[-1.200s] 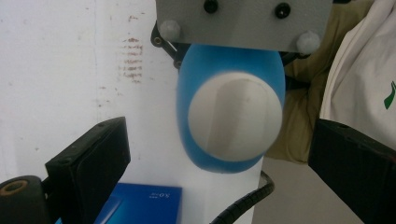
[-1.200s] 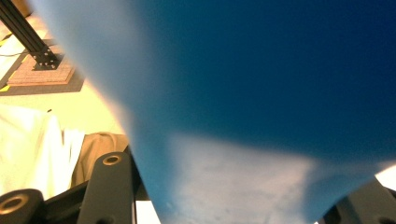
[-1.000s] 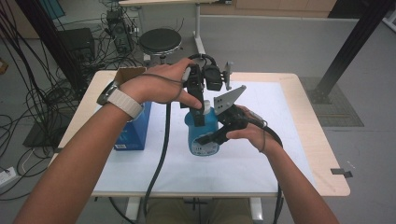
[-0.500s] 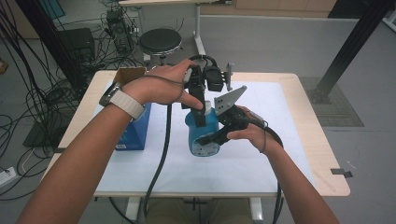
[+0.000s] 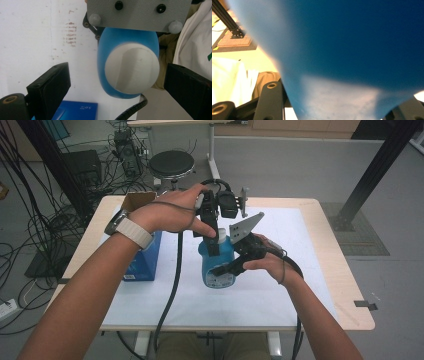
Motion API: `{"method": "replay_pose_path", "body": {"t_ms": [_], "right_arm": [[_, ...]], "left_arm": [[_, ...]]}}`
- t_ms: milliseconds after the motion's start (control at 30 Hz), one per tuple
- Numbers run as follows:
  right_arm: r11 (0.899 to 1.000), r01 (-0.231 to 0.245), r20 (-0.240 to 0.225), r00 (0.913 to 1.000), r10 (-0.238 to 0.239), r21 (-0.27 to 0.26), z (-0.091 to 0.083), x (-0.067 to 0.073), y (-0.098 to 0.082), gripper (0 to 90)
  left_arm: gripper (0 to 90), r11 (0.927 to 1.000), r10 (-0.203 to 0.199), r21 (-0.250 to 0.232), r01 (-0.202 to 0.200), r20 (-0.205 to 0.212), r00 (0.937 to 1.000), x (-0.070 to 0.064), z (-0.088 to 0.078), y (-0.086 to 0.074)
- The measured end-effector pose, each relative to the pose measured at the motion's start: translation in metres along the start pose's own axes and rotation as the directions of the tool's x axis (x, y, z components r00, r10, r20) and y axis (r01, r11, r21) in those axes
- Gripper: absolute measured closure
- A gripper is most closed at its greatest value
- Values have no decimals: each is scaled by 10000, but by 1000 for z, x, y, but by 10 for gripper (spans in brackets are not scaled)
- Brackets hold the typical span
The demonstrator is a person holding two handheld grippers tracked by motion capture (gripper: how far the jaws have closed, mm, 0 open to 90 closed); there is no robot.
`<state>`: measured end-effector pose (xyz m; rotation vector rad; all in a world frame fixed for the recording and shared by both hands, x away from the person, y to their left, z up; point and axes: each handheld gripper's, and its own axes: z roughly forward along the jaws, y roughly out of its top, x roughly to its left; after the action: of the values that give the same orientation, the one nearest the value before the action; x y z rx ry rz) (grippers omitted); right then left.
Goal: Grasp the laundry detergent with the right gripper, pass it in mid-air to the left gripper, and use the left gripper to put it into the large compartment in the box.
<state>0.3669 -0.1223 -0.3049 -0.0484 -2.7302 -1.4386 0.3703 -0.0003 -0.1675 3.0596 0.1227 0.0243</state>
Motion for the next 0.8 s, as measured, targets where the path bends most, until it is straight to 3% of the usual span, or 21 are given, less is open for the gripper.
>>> {"method": "replay_pose_path", "body": {"t_ms": [800], "right_arm": [[10000, -28, -30, 10000, 28, -30, 1, 0, -1, 435]], "left_arm": [[75, 10000, -40, -34, 40, -22, 10000, 0, 0, -1]]}}
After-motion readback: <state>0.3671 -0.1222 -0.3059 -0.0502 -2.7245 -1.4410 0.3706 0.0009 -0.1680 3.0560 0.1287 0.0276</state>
